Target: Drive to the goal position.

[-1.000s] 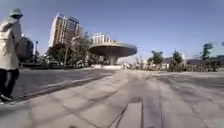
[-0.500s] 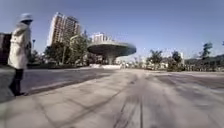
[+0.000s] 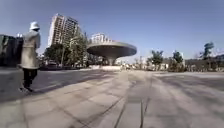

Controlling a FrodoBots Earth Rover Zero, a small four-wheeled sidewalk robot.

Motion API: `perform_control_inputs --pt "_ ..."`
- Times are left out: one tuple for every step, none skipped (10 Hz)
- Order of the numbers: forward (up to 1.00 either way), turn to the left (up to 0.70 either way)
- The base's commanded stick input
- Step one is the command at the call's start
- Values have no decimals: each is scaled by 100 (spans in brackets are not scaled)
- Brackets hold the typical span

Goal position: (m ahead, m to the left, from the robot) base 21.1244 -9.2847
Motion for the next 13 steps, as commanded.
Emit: perform_control_inputs --pt "70 0" --pt "70 0" --pt "70 0" --pt "70 0" --pt "70 0" --pt "70 0" --pt "70 0" --pt "70 0" --pt "70 0" --pt "70 0" --pt "70 0" --pt "70 -8" --pt "70 -19"
